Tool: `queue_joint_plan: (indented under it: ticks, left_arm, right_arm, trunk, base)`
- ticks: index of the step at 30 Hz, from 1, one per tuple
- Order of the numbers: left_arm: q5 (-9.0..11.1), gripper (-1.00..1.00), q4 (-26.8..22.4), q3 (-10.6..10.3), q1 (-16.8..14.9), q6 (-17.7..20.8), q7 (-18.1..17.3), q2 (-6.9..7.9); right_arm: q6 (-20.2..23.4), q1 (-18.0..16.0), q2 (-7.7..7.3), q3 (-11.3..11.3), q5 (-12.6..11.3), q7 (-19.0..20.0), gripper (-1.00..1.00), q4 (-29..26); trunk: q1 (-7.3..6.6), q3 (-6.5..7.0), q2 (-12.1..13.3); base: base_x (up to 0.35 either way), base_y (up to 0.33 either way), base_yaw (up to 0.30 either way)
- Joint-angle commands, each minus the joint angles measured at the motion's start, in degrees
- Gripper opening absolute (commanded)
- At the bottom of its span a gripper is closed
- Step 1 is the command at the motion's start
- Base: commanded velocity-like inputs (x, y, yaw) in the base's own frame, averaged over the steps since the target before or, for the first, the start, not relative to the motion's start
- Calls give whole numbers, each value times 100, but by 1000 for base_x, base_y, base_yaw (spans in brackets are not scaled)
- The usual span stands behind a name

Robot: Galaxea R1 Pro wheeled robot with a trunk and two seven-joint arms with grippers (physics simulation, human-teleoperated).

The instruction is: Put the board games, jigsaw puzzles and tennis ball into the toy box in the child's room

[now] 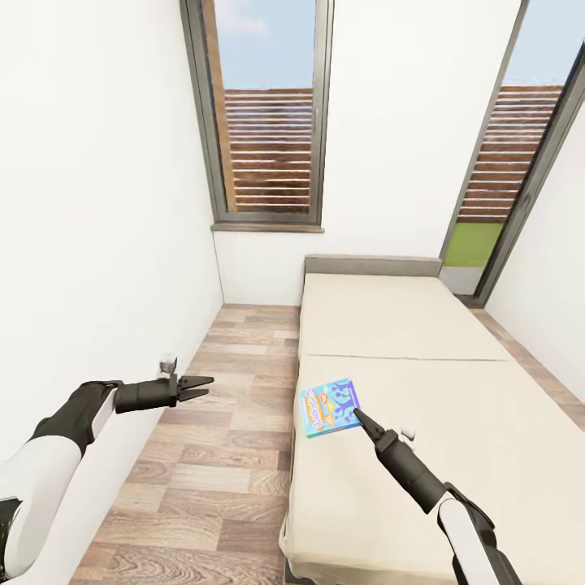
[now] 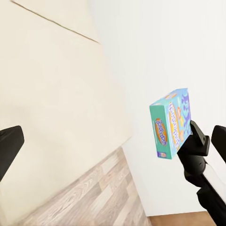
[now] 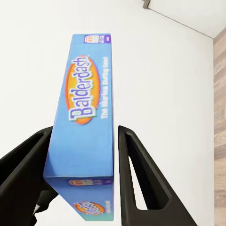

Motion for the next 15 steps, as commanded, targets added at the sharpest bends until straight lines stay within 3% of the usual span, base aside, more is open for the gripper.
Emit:
queue_joint_plan:
  ticks: [1, 7, 15]
  left_arm:
    - [6, 100, 1, 3, -3, 60, -16, 1]
    - [6, 100, 1, 2, -3, 60, -15, 0]
    - [6, 100, 1, -5, -3, 60, 0, -11]
  right_arm:
    - [43, -4, 7, -14, -28, 8, -100, 3]
    - [43, -4, 6, -7, -32, 8, -100, 99]
    - [46, -4, -43, -50, -47, 21, -100, 158]
  trunk:
    - [-22, 12, 37]
    - [-154, 120, 278]
    - [-330, 275, 599]
  base:
    - [0, 0, 0]
    - [0, 0, -29]
    - [0, 0, -238]
